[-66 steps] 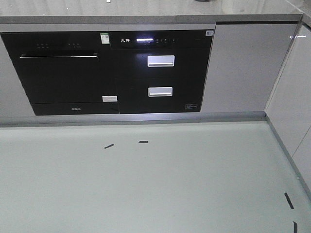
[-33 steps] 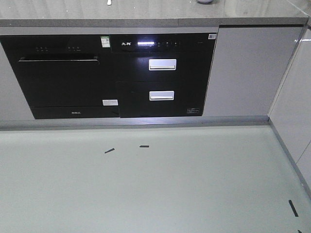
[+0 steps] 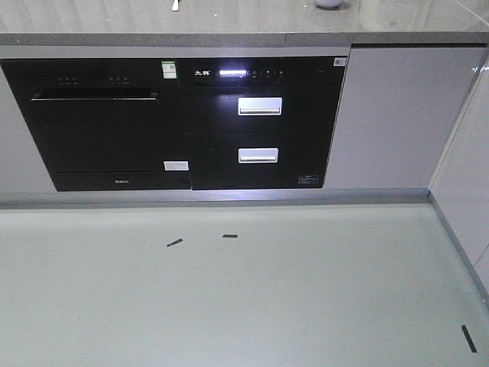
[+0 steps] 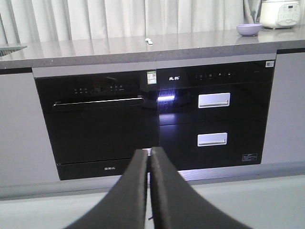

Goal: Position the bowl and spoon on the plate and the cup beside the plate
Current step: 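Continue driving toward the countertop holding the spoon and lavender bowl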

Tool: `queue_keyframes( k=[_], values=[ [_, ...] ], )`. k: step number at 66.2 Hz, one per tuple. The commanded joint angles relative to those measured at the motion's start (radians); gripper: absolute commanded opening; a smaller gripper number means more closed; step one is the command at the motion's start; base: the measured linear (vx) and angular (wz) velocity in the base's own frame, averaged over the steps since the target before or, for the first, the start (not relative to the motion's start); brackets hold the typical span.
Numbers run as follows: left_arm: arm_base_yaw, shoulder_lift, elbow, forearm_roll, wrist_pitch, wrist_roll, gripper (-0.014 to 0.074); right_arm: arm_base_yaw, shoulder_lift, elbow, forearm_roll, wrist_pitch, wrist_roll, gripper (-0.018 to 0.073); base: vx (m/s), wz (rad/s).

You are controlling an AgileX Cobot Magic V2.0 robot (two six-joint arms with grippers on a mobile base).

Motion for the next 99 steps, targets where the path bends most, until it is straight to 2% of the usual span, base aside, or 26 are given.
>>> queue_keyframes(
  k=[1,99],
  values=[
    [0.0,-0.017,0.03,0.0,-0.078,-0.011,-0.0006,-0.007,-0.011,0.016,-0.005,-0.078,-0.004,-0.0005,0.05,0.04],
    [0.0,-0.017,0.03,0.0,-0.078,-0.011,-0.0006,-0.007,-0.011,0.016,-0.005,-0.078,-0.004,-0.0005,0.05,0.02]
  ],
)
